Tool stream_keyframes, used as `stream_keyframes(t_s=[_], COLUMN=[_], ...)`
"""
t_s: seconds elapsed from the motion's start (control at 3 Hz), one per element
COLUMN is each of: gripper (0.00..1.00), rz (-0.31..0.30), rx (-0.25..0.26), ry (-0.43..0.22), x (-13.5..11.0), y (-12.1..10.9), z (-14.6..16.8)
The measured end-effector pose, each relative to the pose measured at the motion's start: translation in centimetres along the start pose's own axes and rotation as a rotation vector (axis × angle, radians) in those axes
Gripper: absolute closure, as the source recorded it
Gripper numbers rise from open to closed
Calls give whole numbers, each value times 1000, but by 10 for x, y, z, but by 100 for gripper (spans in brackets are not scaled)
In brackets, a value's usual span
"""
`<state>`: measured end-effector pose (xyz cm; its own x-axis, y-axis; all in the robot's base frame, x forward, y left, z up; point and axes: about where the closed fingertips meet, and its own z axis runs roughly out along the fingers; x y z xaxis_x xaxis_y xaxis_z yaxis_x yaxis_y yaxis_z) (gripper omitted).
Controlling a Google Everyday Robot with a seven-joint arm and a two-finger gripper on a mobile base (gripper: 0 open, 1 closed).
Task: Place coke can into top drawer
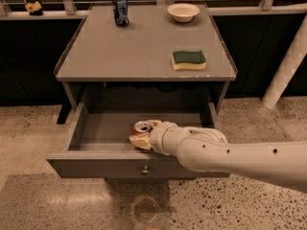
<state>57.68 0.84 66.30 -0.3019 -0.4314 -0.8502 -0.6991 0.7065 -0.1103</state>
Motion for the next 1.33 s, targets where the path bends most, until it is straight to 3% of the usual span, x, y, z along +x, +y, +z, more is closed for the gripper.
stream_keyframes(t_s=[0.67, 1.0, 1.33], gripper=[35, 4, 0], rz=[0, 0, 0], rx=[0, 0, 0], ry=[0, 0, 0], x=[0, 0, 0], y=[0, 0, 0], z=[0, 0, 0])
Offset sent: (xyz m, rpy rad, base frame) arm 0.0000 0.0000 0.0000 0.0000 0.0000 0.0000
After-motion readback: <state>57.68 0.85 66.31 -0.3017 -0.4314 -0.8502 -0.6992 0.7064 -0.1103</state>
